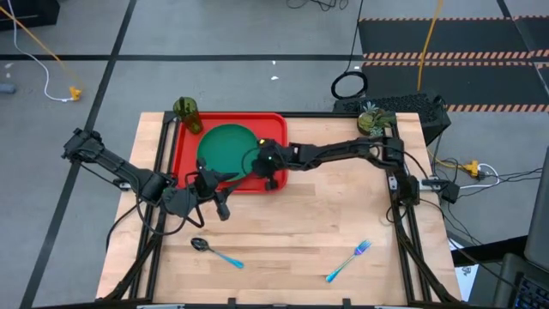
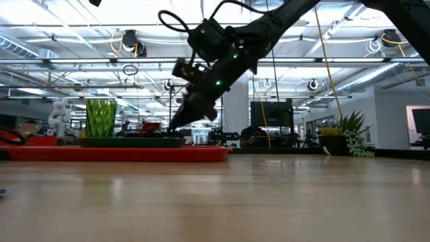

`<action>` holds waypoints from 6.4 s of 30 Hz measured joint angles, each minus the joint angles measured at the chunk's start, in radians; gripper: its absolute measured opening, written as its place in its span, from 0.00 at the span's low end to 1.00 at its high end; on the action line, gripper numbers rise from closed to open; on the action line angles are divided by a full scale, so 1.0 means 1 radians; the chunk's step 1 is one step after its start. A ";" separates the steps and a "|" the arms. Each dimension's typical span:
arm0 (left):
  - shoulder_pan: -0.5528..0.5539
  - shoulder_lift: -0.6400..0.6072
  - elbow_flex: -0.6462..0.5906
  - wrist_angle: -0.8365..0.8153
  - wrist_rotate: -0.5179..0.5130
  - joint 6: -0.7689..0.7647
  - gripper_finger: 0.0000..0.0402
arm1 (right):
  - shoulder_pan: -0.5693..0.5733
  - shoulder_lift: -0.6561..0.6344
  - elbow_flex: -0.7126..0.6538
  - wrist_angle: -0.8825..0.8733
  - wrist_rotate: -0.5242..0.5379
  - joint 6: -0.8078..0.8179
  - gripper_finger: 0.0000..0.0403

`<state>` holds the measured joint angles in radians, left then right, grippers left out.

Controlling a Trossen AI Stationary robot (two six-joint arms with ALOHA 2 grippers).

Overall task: Pick and place plate/cup/fork/spoon on tray
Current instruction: Put the green plate on the orange tray to the bottom left of the green cup, then put the blue fork on the orange tray to the right side of the green plate

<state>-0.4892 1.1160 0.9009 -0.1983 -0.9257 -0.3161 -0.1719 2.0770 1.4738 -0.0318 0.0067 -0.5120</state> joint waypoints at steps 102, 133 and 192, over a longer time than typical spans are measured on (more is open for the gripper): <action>-0.003 0.000 -0.001 0.091 0.031 0.050 0.30 | -0.116 -0.006 -0.126 0.168 0.048 0.188 0.00; -0.003 0.003 -0.001 0.097 0.031 0.060 0.30 | -0.120 0.063 -0.126 0.320 -0.060 0.290 0.00; -0.008 0.003 0.000 0.105 0.090 0.112 0.30 | 0.996 -0.640 -0.602 -0.570 0.044 1.018 0.25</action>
<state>-0.4976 1.1191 0.9009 -0.0931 -0.8356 -0.2043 0.8239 1.4370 0.8719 -0.6018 0.0503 0.5060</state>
